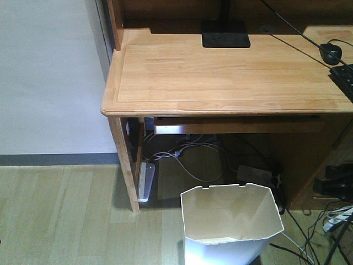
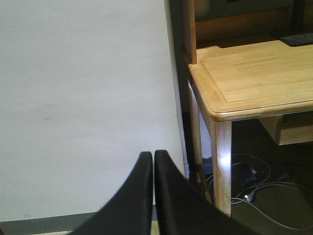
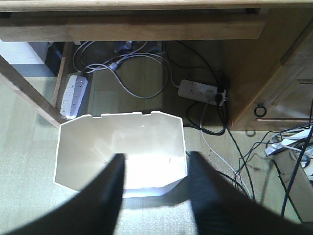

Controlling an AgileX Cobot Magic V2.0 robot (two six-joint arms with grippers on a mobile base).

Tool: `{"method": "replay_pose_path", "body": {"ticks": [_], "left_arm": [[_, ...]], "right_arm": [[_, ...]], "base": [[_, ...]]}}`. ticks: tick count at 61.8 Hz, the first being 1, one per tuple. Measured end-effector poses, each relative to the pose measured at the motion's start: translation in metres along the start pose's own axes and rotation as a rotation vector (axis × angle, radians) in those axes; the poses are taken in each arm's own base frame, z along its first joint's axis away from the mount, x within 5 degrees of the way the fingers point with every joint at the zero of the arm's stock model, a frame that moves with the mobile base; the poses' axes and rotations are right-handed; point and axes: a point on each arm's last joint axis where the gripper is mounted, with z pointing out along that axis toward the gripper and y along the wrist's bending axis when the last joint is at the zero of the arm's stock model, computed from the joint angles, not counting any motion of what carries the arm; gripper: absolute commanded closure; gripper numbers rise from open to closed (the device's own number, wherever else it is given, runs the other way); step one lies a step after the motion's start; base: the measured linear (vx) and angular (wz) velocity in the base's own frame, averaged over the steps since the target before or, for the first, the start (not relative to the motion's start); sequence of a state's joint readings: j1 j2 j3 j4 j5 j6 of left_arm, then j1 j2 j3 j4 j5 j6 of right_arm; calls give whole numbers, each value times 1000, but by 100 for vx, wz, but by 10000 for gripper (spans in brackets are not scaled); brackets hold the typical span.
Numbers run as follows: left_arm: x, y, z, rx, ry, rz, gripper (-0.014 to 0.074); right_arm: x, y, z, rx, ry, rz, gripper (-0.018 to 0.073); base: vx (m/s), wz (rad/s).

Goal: Move trash bin to bedside with robot

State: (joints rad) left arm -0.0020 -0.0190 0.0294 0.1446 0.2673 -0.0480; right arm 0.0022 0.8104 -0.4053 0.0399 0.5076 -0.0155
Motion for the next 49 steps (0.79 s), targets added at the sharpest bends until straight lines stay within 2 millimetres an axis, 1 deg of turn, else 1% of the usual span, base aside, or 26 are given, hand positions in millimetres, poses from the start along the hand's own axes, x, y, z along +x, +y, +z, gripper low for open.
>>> {"method": "replay_pose_path", "body": {"ticks": [3, 8, 21, 27, 36, 49], "left_arm": [[0, 0, 0, 0, 0, 0, 602], [0, 0, 0, 0, 0, 0, 602], [0, 0, 0, 0, 0, 0, 602], [0, 0, 0, 0, 0, 0, 602], [0, 0, 0, 0, 0, 0, 602], [0, 0, 0, 0, 0, 0, 602]], "right_arm": [[0, 0, 0, 0, 0, 0, 75], [0, 0, 0, 1, 0, -1, 43], [-1, 1, 0, -7, 0, 12, 42], [-7, 1, 1, -15, 12, 26, 42], [-23, 2, 10, -18, 77, 32, 42], [-39, 2, 39, -17, 214, 36, 42]], "base": [[0, 0], [0, 0], [0, 0], [0, 0], [0, 0], [0, 0]]}}
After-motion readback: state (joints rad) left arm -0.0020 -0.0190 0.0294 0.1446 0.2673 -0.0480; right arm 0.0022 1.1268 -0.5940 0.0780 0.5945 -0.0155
